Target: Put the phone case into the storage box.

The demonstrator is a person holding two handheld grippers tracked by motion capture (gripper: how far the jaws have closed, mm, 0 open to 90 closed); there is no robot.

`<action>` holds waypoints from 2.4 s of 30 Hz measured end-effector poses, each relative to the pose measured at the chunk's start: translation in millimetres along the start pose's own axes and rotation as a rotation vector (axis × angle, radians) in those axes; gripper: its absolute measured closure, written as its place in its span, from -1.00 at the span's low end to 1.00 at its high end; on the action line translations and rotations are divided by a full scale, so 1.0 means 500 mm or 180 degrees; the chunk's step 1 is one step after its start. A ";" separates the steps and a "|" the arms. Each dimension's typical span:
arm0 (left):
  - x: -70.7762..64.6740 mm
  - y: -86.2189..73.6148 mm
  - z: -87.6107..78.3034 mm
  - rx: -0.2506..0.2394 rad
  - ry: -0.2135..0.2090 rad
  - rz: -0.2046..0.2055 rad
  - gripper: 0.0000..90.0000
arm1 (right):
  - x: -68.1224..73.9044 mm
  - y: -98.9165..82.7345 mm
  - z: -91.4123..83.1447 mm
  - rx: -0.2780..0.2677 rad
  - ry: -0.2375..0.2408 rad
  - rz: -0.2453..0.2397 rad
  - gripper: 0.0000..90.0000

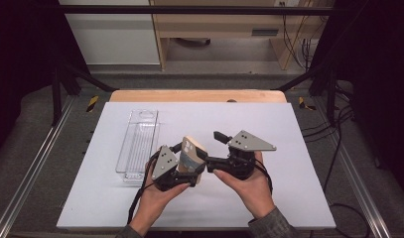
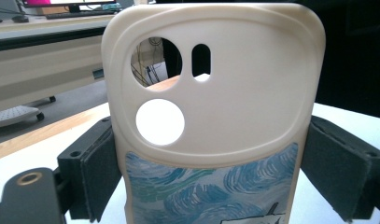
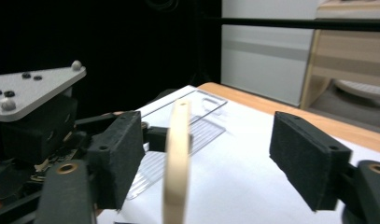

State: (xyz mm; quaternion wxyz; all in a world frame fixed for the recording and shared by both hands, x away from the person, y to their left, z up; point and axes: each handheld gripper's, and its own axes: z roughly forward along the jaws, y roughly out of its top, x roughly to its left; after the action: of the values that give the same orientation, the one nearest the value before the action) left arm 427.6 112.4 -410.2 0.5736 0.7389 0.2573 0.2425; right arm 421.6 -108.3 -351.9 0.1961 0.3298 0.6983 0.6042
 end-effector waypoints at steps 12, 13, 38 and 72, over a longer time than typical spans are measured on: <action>0.027 0.035 -0.017 -0.0081 0.0123 -0.0044 -0.74 | -0.083 -0.001 -0.058 -0.0124 -0.0361 -0.0054 -0.86; 0.027 0.035 -0.017 -0.0081 0.0123 -0.0044 -0.74 | -0.090 -0.006 -0.062 -0.0125 -0.0357 -0.0060 -0.87; 0.165 0.128 -0.092 -0.0273 0.0747 -0.0010 -0.74 | -0.191 -0.174 -0.109 0.0089 -0.1037 0.0011 -0.79; 0.300 0.157 -0.071 -0.0323 0.1514 -0.0177 -0.74 | -0.205 -0.252 -0.145 -0.0119 -0.1147 0.0097 -0.92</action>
State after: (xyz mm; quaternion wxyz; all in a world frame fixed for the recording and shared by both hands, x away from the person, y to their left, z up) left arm 525.0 220.4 -316.5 0.5397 0.6239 0.3929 0.4064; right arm 416.9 -238.3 -473.2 0.3150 0.4396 0.6354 0.5511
